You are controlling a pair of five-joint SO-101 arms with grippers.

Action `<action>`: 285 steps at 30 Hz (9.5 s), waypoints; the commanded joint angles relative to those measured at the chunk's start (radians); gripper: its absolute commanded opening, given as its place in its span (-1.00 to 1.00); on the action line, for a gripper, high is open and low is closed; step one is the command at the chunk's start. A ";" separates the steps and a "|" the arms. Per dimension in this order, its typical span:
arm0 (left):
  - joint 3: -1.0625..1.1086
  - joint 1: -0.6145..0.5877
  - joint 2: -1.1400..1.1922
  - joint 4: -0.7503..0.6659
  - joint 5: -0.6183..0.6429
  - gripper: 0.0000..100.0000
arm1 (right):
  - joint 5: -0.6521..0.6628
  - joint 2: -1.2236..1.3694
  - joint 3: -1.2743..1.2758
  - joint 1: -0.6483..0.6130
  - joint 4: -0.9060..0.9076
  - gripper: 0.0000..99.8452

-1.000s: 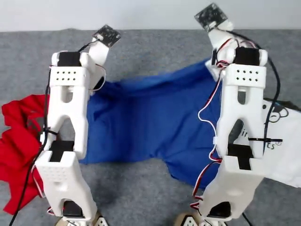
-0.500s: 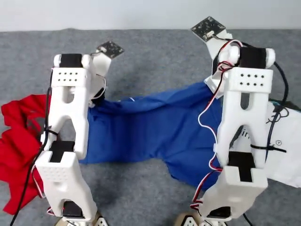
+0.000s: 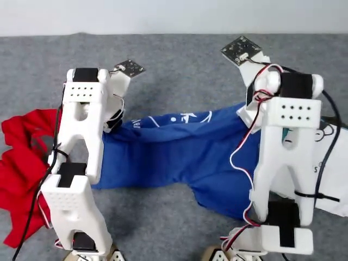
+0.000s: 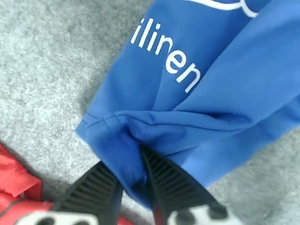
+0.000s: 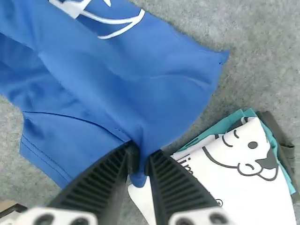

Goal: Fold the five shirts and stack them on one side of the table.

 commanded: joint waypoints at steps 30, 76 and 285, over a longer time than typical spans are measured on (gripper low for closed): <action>0.084 -0.054 0.011 -0.245 -0.040 -0.99 | 0.006 0.041 -0.002 0.002 -0.205 -0.98; 0.194 -0.109 -0.034 0.029 -0.037 -0.99 | -0.009 -0.375 0.427 -0.005 0.045 -0.98; -0.053 0.990 0.267 -0.064 0.161 -0.99 | 0.015 -0.746 0.236 0.780 0.044 -0.98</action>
